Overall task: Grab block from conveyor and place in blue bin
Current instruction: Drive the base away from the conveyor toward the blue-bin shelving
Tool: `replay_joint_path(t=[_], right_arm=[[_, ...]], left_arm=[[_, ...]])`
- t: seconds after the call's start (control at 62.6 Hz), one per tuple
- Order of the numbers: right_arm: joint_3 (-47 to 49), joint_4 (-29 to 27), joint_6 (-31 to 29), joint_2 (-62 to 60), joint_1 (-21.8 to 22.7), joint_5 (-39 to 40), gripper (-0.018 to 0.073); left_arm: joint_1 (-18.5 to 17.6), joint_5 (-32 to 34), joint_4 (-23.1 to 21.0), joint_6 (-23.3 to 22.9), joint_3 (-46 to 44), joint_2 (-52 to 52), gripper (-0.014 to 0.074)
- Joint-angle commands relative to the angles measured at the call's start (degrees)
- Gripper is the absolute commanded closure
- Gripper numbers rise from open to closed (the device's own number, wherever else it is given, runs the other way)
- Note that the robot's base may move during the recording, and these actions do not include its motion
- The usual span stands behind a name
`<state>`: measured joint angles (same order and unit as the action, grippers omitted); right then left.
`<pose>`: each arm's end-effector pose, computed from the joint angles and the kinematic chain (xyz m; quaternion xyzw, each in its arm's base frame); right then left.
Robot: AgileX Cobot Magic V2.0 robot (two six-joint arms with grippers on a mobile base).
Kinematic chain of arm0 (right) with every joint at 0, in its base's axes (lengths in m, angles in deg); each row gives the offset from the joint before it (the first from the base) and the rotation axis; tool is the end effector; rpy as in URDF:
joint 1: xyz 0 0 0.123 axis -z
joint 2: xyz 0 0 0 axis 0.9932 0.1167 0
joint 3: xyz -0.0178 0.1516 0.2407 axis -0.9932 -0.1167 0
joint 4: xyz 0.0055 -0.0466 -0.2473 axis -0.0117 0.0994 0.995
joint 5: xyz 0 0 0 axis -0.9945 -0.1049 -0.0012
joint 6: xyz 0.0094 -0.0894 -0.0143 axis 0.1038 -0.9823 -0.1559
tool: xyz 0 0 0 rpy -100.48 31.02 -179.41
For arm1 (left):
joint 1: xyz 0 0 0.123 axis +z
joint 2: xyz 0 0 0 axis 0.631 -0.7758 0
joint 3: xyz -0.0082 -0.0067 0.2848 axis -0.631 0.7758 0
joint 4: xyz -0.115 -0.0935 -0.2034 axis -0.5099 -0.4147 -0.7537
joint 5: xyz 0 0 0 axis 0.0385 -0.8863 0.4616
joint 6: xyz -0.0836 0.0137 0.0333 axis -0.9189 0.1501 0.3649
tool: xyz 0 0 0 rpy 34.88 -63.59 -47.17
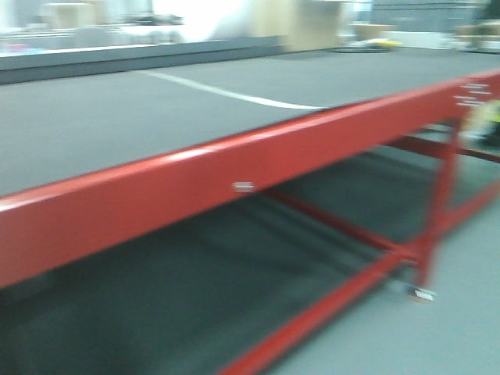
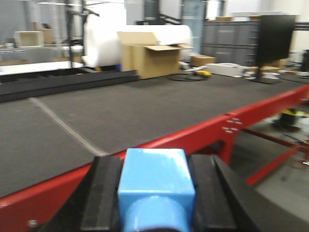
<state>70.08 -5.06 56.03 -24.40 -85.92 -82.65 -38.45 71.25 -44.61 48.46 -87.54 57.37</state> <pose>0.0952 0.0055 0.3497 -0.0018 0.6890 0.0406 0.7236 0.0836 0.0010 0.3529 0.0134 0.6907 0.0225 0.7227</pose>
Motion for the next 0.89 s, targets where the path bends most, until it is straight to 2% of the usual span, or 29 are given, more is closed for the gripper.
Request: replay_joint_path(t=[0.0,0.878], right_arm=[[-0.2,0.5,0.0,-0.2,0.2,1.5,0.0721],[-0.2,0.5,0.0,-0.4,0.2,1.8,0.0721]], left_arm=[[0.3,1.3,0.0,-0.1,0.2,0.2,0.0708],[0.3,1.4,0.0,-0.1,0.2,0.2,0.0708]])
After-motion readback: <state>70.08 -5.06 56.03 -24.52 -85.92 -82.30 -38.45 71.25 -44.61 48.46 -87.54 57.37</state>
